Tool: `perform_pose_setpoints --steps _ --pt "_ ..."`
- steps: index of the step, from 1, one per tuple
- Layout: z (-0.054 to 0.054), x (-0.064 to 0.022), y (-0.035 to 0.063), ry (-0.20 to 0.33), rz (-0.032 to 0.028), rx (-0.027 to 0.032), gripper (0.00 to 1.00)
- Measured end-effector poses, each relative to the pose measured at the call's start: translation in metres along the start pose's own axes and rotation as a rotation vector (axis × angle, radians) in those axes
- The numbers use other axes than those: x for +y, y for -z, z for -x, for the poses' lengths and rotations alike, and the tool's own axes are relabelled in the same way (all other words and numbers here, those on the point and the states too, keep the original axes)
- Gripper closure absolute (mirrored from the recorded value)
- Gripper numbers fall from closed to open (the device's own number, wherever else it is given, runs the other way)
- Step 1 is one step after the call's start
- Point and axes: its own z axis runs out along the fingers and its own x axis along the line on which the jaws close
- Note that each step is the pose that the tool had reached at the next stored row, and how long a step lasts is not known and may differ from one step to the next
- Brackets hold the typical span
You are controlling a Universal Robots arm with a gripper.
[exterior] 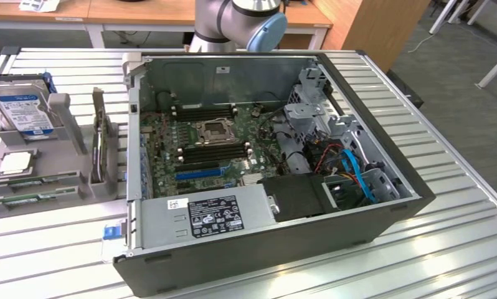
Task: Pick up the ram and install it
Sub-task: 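Pick up the ram and move it above insertion slot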
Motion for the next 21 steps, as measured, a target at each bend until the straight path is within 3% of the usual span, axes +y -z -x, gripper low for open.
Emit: perform_pose_setpoints --steps 16,21 --pt "0.0 0.0 0.0 0.004 0.0001 0.0002 0.89" --pt "0.0 0.0 0.0 0.004 0.0001 0.0002 0.71"
